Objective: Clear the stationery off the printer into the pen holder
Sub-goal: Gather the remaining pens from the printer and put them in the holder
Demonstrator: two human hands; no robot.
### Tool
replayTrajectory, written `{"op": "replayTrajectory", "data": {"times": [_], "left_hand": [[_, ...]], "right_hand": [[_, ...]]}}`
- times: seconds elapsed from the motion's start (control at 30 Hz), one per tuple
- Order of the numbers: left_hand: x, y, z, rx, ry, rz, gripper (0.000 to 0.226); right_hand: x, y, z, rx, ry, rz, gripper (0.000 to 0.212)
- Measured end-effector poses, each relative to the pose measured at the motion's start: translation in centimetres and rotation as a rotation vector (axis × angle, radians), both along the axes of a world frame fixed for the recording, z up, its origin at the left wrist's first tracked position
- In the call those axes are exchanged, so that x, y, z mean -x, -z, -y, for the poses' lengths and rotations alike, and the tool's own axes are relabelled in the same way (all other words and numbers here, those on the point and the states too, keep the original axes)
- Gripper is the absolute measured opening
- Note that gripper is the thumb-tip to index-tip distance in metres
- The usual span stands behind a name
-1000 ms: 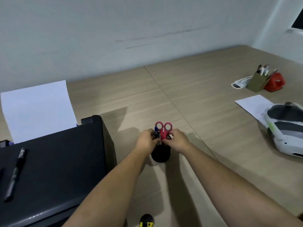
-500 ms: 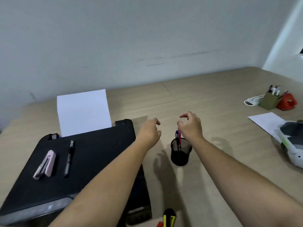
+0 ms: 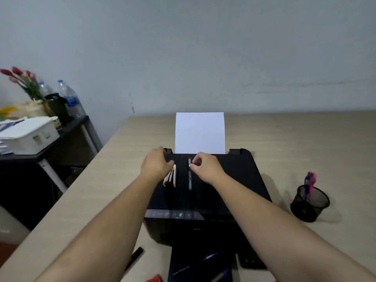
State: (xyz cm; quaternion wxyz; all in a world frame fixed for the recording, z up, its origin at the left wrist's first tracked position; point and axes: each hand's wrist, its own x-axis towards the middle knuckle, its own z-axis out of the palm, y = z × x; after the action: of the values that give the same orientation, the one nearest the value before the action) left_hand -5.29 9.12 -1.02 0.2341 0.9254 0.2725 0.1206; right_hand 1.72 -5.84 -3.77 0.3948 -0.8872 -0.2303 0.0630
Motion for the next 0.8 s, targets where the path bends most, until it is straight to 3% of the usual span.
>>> {"op": "replayTrajectory", "data": {"times": [0.27,0.37,0.43,0.47,0.53,0.67,0.8], "left_hand": [[0.1,4.0,-0.7,0.047,0.024,-0.179,0.071],[-0.8,4.6,0.4,0.004,0.031,-0.224,0.057],[-1.0,4.5,0.5,-0.005,0.019,-0.239,0.030],[-1.0,4.3,0.4,0.005,0.006,-0.248,0.020],[-1.1,4.0,0.1,0.041,-0.010,-0.272,0.026],[-1.2,2.5,-0.3,0.114,0.005,-0.237,0.021],[-2.3,-0.1,0.8,0.143,0.051,-0.149,0.021]], "right_hand": [[0.8,2.2,-3.3,0.237,0.184,-0.009,0.040],[0.6,2.9,-3.5,0.266,0.203,-0.007,0.026],[0.2,2.9,-3.3,0.285,0.222,-0.021,0.009],[0.0,2.9,-3.2,0.284,0.239,-0.038,0.015],[-0.2,2.6,-2.7,0.258,0.265,-0.089,0.023],[-1.0,1.4,-1.3,0.090,0.302,-0.166,0.015],[-2.0,-1.2,1.1,-0.053,0.320,-0.112,0.023]]}}
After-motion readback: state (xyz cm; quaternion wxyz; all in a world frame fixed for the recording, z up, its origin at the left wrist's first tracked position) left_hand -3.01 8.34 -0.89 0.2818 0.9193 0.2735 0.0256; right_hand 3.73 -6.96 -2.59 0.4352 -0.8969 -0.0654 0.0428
